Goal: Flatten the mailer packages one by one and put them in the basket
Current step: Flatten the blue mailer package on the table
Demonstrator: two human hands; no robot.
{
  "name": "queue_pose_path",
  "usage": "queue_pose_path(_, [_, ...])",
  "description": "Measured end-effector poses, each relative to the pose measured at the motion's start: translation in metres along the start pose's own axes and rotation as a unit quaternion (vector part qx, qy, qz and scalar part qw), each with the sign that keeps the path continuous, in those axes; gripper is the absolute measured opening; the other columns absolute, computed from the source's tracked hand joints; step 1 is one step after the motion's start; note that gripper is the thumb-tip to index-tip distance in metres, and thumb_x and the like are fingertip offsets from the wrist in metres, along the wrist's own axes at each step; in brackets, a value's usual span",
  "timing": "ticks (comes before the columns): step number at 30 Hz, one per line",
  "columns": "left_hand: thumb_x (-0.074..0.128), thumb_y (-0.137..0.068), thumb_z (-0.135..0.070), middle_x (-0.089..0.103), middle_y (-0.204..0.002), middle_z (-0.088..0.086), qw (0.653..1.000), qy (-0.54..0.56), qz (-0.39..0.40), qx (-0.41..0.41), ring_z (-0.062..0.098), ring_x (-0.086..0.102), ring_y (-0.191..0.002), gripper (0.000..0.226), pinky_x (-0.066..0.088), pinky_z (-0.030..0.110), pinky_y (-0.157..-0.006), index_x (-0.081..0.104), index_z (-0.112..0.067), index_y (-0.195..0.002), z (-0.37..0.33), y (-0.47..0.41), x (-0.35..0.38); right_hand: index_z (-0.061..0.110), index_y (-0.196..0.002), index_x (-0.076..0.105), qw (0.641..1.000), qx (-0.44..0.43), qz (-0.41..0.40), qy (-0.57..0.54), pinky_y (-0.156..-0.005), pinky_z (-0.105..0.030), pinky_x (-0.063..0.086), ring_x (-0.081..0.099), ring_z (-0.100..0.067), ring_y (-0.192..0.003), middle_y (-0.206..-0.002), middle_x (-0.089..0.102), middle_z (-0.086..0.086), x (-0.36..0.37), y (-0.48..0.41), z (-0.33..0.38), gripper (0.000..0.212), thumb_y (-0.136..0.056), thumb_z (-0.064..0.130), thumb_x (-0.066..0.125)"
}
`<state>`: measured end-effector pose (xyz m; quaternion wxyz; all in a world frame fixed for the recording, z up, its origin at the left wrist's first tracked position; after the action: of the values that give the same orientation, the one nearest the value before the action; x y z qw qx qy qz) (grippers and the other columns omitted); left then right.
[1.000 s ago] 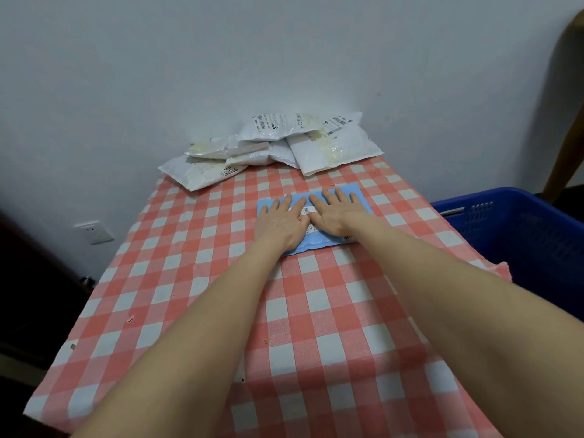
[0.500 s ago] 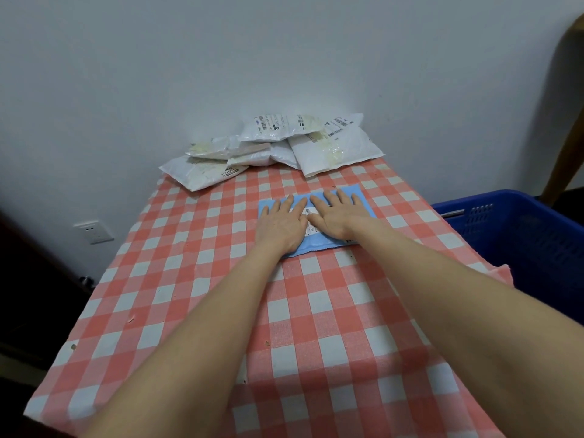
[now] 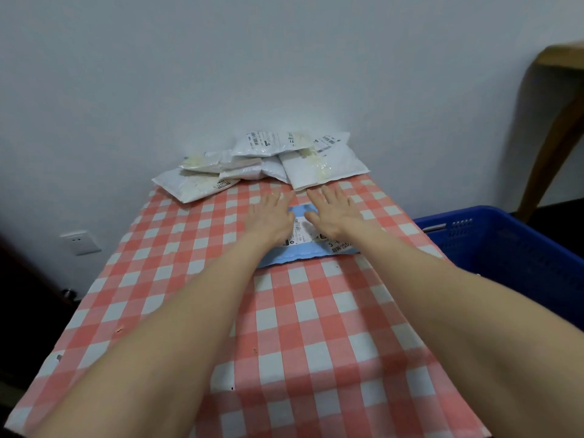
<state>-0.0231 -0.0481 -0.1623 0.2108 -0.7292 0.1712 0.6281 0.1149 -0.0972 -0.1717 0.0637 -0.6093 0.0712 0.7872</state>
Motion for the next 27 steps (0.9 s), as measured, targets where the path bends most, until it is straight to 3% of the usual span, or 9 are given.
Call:
queue_pose_path(9, [0.015, -0.101, -0.04, 0.001, -0.161, -0.002, 0.997, -0.026, 0.073, -0.026, 0.027, -0.002, -0.148, 0.053, 0.004, 0.053, -0.117, 0.002, -0.035, -0.152, 0.004, 0.006, 0.02, 0.033, -0.153, -0.001, 0.998, -0.016, 0.04, 0.054, -0.118, -0.051, -0.006, -0.013, -0.029, -0.148, -0.162, -0.007, -0.005, 0.021, -0.004, 0.003, 0.058, -0.101, 0.052, 0.014])
queue_pose_path(27, [0.013, -0.099, -0.05, 0.004, -0.161, -0.001, 0.997, -0.052, 0.057, -0.031, 0.028, 0.002, -0.147, 0.055, 0.006, 0.053, -0.117, 0.003, -0.036, -0.152, 0.006, 0.007, 0.034, 0.035, -0.153, 0.0, 0.996, -0.008, 0.031, 0.077, -0.119, -0.05, -0.003, -0.006, -0.028, -0.149, -0.162, -0.002, -0.003, 0.03, -0.005, 0.002, 0.059, -0.099, 0.055, 0.011])
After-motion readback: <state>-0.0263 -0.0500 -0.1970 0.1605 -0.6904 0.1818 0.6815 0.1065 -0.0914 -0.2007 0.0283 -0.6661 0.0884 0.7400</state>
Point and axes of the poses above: each hand's wrist, its own y-axis away from the middle knuckle, its own x-axis out of the palm, z = x × y, the point moved 2 cm from there along -y, towards the middle knuckle
